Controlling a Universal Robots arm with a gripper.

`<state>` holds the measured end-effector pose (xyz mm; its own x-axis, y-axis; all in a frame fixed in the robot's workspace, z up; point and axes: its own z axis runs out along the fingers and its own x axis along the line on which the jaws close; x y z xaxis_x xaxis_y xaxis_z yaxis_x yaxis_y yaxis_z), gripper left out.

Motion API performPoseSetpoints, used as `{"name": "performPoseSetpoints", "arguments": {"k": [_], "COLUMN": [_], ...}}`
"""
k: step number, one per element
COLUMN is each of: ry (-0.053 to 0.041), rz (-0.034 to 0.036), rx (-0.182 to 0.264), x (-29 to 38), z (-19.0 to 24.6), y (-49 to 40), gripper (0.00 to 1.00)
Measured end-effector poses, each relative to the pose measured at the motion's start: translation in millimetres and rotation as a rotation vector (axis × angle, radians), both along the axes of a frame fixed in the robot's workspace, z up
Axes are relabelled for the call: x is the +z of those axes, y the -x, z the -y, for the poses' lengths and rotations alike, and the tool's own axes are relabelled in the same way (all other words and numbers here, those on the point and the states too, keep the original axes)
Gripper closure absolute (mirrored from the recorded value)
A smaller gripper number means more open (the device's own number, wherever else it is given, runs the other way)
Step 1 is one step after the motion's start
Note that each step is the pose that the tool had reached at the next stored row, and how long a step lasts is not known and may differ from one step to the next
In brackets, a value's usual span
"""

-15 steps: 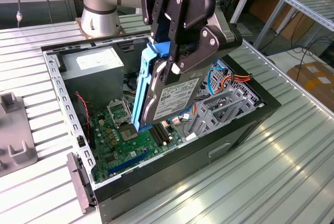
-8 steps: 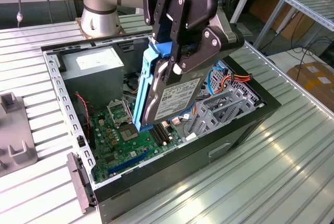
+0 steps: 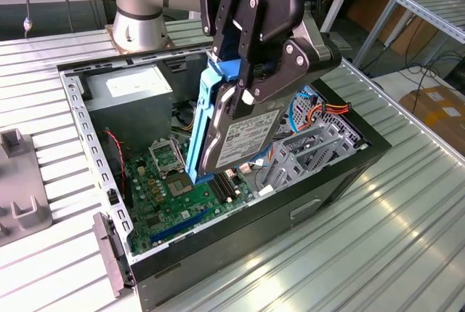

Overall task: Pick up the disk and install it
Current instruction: 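Pick up the disk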

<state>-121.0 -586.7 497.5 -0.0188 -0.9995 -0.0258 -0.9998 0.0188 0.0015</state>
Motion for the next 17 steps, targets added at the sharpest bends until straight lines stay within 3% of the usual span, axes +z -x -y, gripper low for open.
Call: {"name": "performPoseSetpoints", "arguments": {"k": [17], "ry": [0.0], "rz": [0.0], "rx": [0.0], "x": [-0.7], "z": [0.6], "y": [-3.5], "gripper": [0.63]}}
